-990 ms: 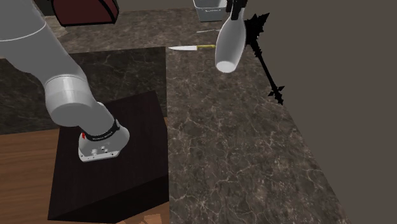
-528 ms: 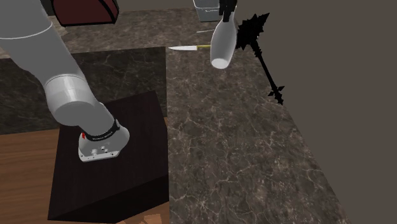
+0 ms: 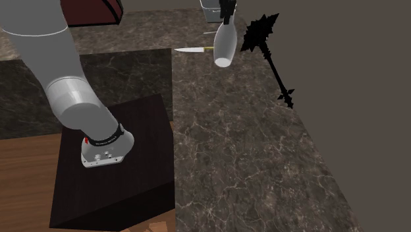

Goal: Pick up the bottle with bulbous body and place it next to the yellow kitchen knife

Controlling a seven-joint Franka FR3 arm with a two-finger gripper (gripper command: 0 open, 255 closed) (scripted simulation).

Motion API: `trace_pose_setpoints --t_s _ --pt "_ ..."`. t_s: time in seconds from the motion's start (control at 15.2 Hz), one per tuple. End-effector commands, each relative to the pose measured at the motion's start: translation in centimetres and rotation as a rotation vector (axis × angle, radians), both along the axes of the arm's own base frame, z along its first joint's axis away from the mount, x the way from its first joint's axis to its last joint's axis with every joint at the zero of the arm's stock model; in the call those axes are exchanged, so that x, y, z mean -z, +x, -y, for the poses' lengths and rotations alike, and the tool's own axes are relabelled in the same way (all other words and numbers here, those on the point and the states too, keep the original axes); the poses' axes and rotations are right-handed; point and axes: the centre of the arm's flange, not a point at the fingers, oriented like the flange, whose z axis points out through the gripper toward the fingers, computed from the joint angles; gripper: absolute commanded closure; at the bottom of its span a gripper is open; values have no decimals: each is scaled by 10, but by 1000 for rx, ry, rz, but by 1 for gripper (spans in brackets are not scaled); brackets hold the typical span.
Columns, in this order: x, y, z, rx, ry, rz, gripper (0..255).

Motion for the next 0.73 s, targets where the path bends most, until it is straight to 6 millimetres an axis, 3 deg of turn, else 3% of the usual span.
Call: trace_pose_setpoints --t_s 0.0,0.13,0.66 --pt "11 7 -22 1 0 1 255" --pt "24 12 -46 1 0 1 255" --pt "67 12 -46 1 0 1 255"
